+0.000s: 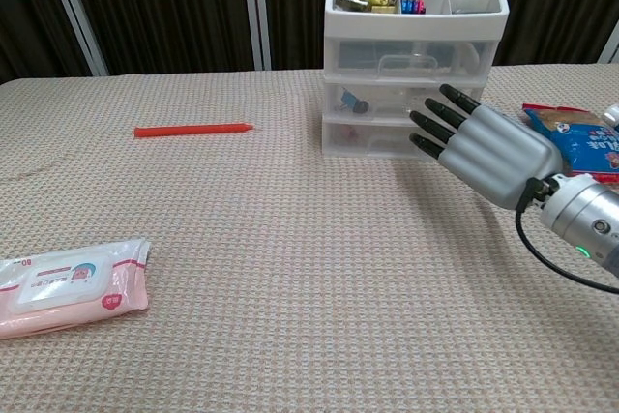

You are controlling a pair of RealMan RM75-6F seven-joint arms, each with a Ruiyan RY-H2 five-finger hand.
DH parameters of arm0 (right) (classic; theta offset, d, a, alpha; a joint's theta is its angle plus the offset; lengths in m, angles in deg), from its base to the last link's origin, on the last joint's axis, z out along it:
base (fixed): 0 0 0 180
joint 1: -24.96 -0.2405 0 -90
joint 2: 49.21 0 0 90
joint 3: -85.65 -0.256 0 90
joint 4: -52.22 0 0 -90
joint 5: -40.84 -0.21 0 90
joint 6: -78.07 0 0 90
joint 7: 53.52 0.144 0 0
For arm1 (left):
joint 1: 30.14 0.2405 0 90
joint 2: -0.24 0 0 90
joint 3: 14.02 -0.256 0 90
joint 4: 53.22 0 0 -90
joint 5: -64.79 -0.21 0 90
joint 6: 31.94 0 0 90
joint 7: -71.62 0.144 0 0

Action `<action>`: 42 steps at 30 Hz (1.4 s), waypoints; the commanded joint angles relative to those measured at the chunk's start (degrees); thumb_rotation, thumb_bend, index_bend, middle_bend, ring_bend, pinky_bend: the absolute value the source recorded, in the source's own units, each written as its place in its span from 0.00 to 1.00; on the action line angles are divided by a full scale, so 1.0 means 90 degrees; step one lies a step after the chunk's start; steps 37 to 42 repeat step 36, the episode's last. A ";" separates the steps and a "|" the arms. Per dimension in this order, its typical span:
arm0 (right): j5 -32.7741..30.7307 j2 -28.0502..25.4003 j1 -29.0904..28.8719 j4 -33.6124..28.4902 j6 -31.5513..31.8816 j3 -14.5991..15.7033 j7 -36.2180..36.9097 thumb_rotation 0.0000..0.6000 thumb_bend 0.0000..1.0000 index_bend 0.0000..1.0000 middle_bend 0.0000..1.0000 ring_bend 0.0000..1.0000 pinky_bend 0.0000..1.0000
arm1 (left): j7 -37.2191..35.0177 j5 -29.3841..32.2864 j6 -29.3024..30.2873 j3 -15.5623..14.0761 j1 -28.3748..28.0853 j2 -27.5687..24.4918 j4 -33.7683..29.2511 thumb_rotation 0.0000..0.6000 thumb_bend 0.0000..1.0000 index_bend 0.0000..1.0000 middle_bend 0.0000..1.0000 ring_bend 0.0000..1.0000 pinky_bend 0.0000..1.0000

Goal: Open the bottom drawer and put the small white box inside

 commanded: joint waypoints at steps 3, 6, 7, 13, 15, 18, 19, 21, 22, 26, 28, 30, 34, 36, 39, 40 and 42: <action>0.0176 -0.0522 0.0326 -0.0900 0.0568 0.0209 0.0233 1.00 0.22 0.10 0.00 0.00 0.00 | 0.0014 -0.0027 0.0032 -0.0005 0.0009 0.0004 0.0005 1.00 0.11 0.15 0.00 0.00 0.00; 0.0195 -0.0859 0.0484 -0.1499 0.0832 0.0235 0.0390 1.00 0.21 0.09 0.00 0.00 0.00 | 0.0032 -0.0028 0.0036 -0.0010 0.0015 0.0009 0.0013 1.00 0.11 0.15 0.00 0.00 0.00; 0.0181 -0.1012 0.0562 -0.1778 0.0950 0.0229 0.0503 1.00 0.20 0.09 0.00 0.00 0.00 | 0.0041 -0.0028 0.0038 -0.0010 0.0016 0.0012 0.0015 1.00 0.11 0.15 0.00 0.00 0.00; -0.0155 -0.2063 0.1032 -0.3543 0.1216 0.0204 0.1377 1.00 0.11 0.07 0.00 0.00 0.00 | 0.0111 -0.0024 0.0034 -0.0016 0.0022 0.0021 0.0022 1.00 0.11 0.15 0.00 0.00 0.00; -0.0385 -0.2548 0.1240 -0.4282 0.1188 0.0235 0.1787 1.00 0.08 0.07 0.00 0.00 0.00 | 0.0169 -0.0008 0.0012 -0.0021 0.0022 0.0017 0.0028 1.00 0.11 0.15 0.00 0.00 0.00; -0.0655 -0.3191 0.1524 -0.5129 0.1217 0.0292 0.2264 1.00 0.06 0.06 0.00 0.00 0.00 | 0.0296 0.0031 -0.0056 -0.0035 0.0018 -0.0006 0.0030 1.00 0.11 0.14 0.00 0.00 0.00; -0.0717 -0.3438 0.1638 -0.5401 0.1273 0.0323 0.2449 1.00 0.06 0.06 0.00 0.00 0.00 | 0.0361 0.0040 -0.0091 -0.0046 0.0012 -0.0023 0.0030 1.00 0.10 0.13 0.00 0.00 0.00; -0.0787 -0.3776 0.1814 -0.5723 0.1369 0.0390 0.2720 1.00 0.05 0.06 0.00 0.00 0.00 | 0.0436 0.0051 -0.0138 -0.0061 0.0004 -0.0048 0.0011 1.00 0.09 0.13 0.00 0.00 0.00; -0.0806 -0.3973 0.1928 -0.5874 0.1443 0.0444 0.2887 1.00 0.05 0.05 0.00 0.00 0.00 | 0.0466 0.0057 -0.0156 -0.0065 0.0001 -0.0060 -0.0009 1.00 0.09 0.13 0.00 0.00 0.00; -0.0809 -0.4449 0.2231 -0.6129 0.1620 0.0637 0.3247 1.00 0.04 0.04 0.00 0.00 0.00 | 0.0610 0.0081 -0.0157 -0.0058 0.0009 -0.0080 -0.0017 1.00 0.09 0.12 0.00 0.00 0.00; -0.0819 -0.4613 0.2372 -0.6188 0.1706 0.0717 0.3414 1.00 0.03 0.04 0.00 0.00 0.00 | 0.0656 0.0112 -0.0148 -0.0047 0.0021 -0.0083 -0.0023 1.00 0.08 0.12 0.00 0.00 0.00; -0.0832 -0.4738 0.2497 -0.6181 0.1771 0.0775 0.3609 1.00 0.03 0.04 0.00 0.00 0.00 | 0.0705 0.0136 -0.0144 -0.0031 0.0023 -0.0084 -0.0020 1.00 0.08 0.12 0.00 0.00 0.00; -0.0951 -0.4805 0.2583 -0.6201 0.1744 0.0699 0.3918 1.00 0.03 0.04 0.00 0.00 0.00 | 0.0769 0.0180 -0.0167 -0.0017 0.0021 -0.0074 -0.0015 1.00 0.08 0.12 0.00 0.00 0.00; -0.0934 -0.4800 0.2592 -0.6199 0.1726 0.0674 0.3960 1.00 0.03 0.04 0.00 0.00 0.00 | 0.0788 0.0191 -0.0160 -0.0012 0.0026 -0.0072 -0.0028 1.00 0.08 0.12 0.00 0.00 0.00; -0.0934 -0.4800 0.2592 -0.6199 0.1726 0.0674 0.3960 1.00 0.03 0.04 0.00 0.00 0.00 | 0.0788 0.0191 -0.0160 -0.0012 0.0026 -0.0072 -0.0028 1.00 0.08 0.12 0.00 0.00 0.00; -0.0934 -0.4800 0.2592 -0.6199 0.1726 0.0674 0.3960 1.00 0.03 0.04 0.00 0.00 0.00 | 0.0788 0.0191 -0.0160 -0.0012 0.0026 -0.0072 -0.0028 1.00 0.08 0.12 0.00 0.00 0.00; -0.0934 -0.4800 0.2592 -0.6199 0.1726 0.0674 0.3960 1.00 0.03 0.04 0.00 0.00 0.00 | 0.0788 0.0191 -0.0160 -0.0012 0.0026 -0.0072 -0.0028 1.00 0.08 0.12 0.00 0.00 0.00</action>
